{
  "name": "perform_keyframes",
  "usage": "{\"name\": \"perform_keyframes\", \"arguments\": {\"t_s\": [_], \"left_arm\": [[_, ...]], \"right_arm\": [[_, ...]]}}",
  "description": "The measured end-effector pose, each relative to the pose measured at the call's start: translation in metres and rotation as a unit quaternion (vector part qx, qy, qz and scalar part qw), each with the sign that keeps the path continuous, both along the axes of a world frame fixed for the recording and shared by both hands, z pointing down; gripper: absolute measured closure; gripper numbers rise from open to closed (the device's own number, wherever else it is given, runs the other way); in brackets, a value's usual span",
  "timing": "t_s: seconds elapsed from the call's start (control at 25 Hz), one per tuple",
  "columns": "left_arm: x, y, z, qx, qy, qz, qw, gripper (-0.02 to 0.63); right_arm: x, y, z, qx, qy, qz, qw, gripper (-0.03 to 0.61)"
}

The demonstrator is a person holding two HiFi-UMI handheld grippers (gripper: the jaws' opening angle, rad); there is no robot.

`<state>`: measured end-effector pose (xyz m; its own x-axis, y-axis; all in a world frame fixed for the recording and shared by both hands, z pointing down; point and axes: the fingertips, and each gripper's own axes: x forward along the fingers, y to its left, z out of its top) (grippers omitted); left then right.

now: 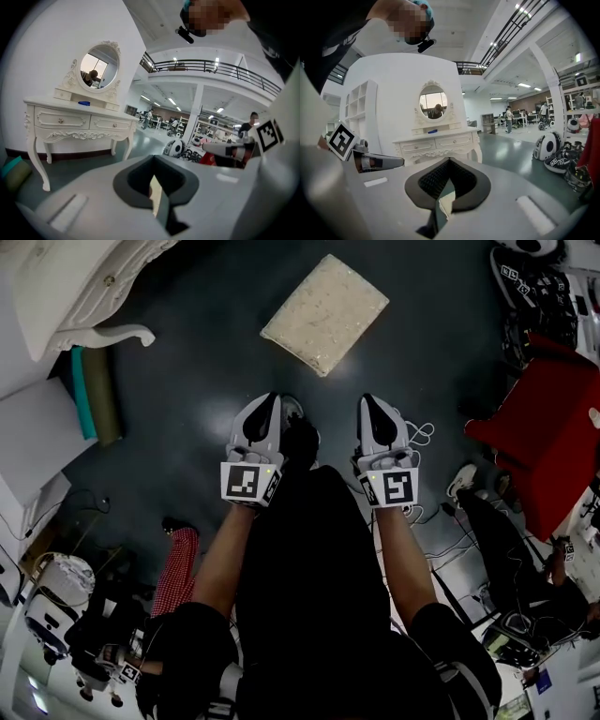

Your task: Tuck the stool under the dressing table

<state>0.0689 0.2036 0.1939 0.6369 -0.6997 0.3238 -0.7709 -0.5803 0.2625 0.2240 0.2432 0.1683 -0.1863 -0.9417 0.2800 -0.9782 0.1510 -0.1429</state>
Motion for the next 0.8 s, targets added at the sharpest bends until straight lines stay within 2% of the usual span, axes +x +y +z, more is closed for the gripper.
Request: {"name": "perform_keyframes", "arguments": {"t_s": [0.16,0.52,0.8], "left_arm": [[-0.001,0.019,0.023,0.004,-0.007,0.013,0.9999,0.604],[-0.013,0.055,0.057,0.024,-0.005,0.051,0.9984,0.604],[-0.038,0.019,0.153,0.052,-0.034,0.075,0.9953,0.604]], "right_arm": [[0.003,0.023,0.026,-0.003,0.004,0.009,1.000,0.580],[-0.017,0.070,0.087,-0.015,-0.017,0.025,0.999,0.580],[-0.023,0.052,0.178,-0.012,-0.020,0.051,0.998,0.578]]}}
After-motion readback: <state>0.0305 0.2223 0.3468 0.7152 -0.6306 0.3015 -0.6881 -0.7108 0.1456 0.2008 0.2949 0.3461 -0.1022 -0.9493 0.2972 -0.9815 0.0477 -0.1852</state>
